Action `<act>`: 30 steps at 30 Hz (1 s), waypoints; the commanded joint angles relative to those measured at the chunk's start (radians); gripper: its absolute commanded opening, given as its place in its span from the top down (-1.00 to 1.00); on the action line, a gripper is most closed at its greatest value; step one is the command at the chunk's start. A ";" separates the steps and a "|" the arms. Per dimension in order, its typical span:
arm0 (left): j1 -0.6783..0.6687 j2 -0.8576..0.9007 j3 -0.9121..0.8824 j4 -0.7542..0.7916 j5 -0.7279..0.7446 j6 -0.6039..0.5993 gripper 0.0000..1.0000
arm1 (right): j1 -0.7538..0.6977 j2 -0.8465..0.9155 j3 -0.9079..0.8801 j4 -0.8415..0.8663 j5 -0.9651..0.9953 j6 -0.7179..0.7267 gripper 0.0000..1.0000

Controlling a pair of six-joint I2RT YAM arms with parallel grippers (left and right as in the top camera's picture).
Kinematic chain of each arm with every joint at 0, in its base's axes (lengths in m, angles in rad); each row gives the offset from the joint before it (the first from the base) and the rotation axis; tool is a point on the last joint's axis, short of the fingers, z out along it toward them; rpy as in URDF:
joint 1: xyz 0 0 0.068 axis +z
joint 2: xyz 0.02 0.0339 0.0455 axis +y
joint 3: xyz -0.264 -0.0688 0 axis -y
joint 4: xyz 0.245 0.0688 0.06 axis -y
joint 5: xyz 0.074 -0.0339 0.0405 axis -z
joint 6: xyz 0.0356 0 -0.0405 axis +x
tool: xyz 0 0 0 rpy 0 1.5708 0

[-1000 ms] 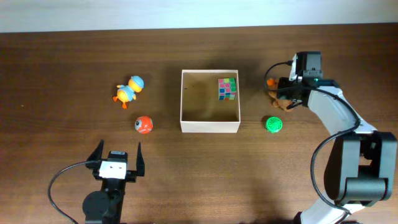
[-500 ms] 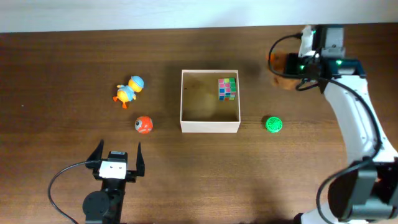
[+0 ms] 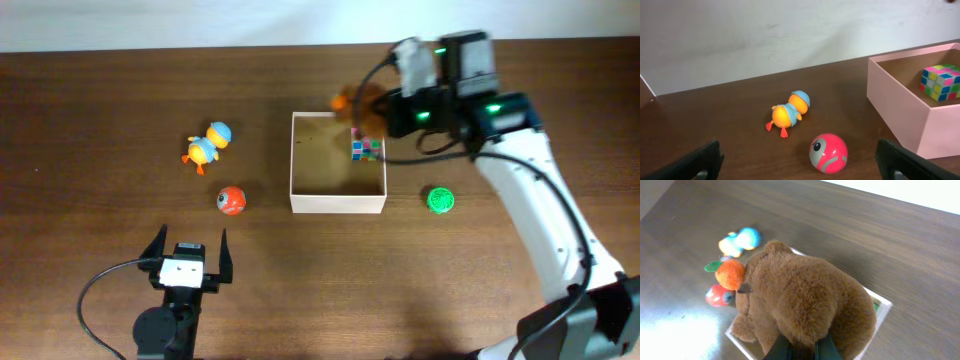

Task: Pack container
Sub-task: 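Lift the bear and carry it left over the box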

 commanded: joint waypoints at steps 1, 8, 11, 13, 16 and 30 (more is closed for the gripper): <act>-0.003 -0.009 -0.006 -0.001 -0.011 0.012 -0.99 | 0.068 0.019 0.019 0.031 0.086 -0.026 0.92; -0.003 -0.009 -0.006 -0.001 -0.011 0.012 -0.99 | 0.136 0.135 0.019 0.096 0.206 -0.067 0.92; -0.003 -0.009 -0.006 -0.001 -0.011 0.012 -0.99 | 0.137 0.188 0.019 0.124 0.211 -0.067 0.92; -0.003 -0.009 -0.006 -0.001 -0.011 0.012 -0.98 | 0.137 0.216 0.019 0.134 0.210 -0.067 0.92; -0.003 -0.009 -0.006 -0.001 -0.011 0.012 -0.98 | 0.142 0.247 0.019 0.135 0.205 -0.066 0.93; -0.003 -0.009 -0.006 -0.001 -0.011 0.012 -0.98 | 0.149 0.276 0.019 0.143 0.203 -0.066 0.81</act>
